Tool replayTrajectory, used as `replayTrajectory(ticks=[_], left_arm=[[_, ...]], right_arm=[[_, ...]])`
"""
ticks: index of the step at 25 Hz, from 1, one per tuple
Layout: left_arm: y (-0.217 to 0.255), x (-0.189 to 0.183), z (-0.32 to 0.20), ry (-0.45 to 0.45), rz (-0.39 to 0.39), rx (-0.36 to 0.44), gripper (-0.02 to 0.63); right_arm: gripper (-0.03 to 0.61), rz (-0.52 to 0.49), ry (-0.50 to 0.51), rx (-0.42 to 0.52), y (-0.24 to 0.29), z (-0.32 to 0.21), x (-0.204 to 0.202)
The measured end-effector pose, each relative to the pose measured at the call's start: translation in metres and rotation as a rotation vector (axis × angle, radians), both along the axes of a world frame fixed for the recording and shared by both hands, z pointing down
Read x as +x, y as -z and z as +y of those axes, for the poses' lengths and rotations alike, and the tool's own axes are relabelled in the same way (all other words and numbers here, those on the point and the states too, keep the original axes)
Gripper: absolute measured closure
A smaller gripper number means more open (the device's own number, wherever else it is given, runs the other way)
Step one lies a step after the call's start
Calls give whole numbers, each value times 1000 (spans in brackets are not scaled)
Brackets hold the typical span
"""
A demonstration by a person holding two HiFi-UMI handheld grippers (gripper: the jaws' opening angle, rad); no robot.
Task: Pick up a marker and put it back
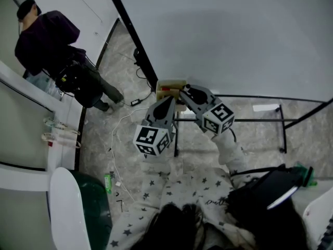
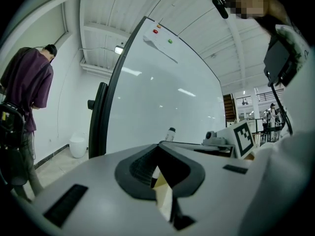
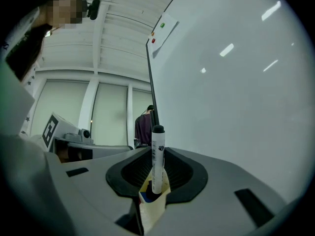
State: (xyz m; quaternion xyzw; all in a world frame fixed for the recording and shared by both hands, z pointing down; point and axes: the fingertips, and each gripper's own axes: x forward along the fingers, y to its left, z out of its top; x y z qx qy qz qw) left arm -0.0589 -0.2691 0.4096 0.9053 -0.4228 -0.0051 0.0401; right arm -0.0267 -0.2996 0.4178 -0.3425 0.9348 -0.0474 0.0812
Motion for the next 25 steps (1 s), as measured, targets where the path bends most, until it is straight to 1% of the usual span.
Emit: replayTrajectory(ticks=[5, 10, 16, 21, 25], left_arm=[[-7, 2, 2, -9, 9, -6, 614], [-19, 4, 2, -13, 7, -15, 614], [-28, 4, 3, -10, 5, -28, 614], [-29, 3, 3, -10, 0, -32, 614], [-29, 4, 3, -18, -1, -34, 614]], right_arm=[[495, -8, -8, -19, -17, 0, 2], [495, -26, -27, 1, -25, -2, 5], [495, 13, -29, -4, -38, -1, 2], [495, 13, -33, -11, -41, -2, 2], [494, 14, -16, -35, -44, -2, 2]])
